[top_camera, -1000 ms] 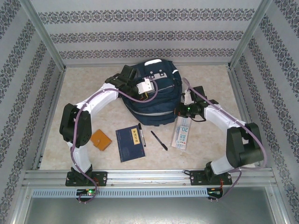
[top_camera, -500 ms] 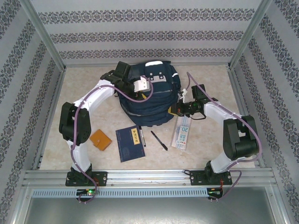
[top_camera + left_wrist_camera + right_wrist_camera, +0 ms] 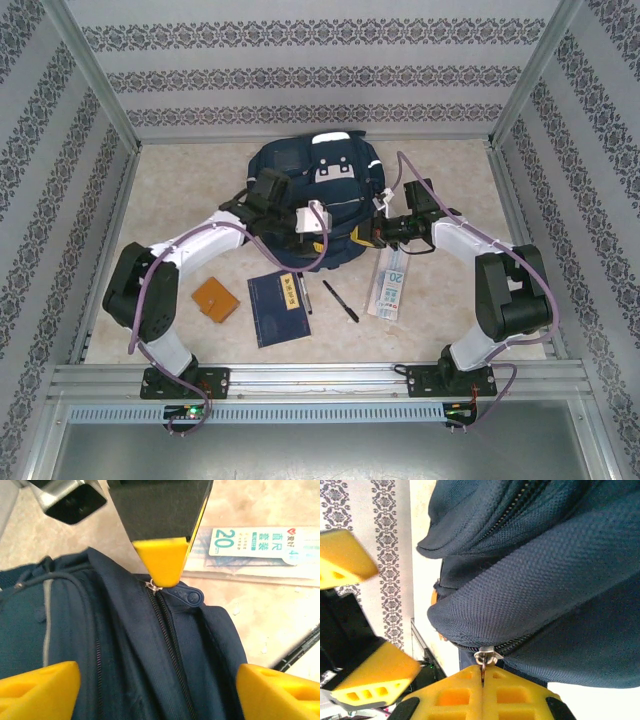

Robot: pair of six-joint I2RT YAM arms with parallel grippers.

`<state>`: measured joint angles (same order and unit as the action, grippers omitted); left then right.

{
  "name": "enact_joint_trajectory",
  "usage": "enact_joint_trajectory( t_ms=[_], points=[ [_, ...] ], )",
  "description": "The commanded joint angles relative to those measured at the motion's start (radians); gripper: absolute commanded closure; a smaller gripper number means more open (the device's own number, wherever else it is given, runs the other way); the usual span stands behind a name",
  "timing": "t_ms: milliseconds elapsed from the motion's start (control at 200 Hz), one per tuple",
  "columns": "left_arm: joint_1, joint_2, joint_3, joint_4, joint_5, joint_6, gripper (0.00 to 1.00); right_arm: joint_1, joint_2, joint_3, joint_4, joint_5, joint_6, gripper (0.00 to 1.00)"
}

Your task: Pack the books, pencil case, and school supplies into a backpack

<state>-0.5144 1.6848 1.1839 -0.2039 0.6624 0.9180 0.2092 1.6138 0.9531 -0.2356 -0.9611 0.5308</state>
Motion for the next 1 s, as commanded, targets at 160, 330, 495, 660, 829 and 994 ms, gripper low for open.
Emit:
enact_joint_trajectory(
  t_ms=[160,330,495,660,829,994],
  points=[
    [-0.050,0.065,0.028,0.182,-0.359,-0.187,0.54,0.027,0.003,0.025,0.058,-0.077,0.054,1.00],
    [-0.050,0.096,0.087,0.067,-0.315,-0.133,0.96,0.029,0.001,0.012,0.067,-0.061,0.115,1.00],
    [-0.052,0.042,0.022,0.076,-0.253,-0.001,1.00,0.003,-0.002,-0.007,0.035,0.053,0.186,1.00],
    [-0.052,-0.018,-0.017,0.095,-0.272,0.139,1.00,-0.045,0.002,-0.041,0.053,0.180,0.295,1.00],
    [-0.053,-0.045,-0.004,0.069,-0.264,0.212,1.00,-0.098,0.038,-0.044,0.086,0.180,0.370,1.00],
    [-0.053,-0.075,0.014,0.073,-0.184,0.234,1.00,-0.132,0.096,-0.011,0.078,0.197,0.307,1.00]
  ],
)
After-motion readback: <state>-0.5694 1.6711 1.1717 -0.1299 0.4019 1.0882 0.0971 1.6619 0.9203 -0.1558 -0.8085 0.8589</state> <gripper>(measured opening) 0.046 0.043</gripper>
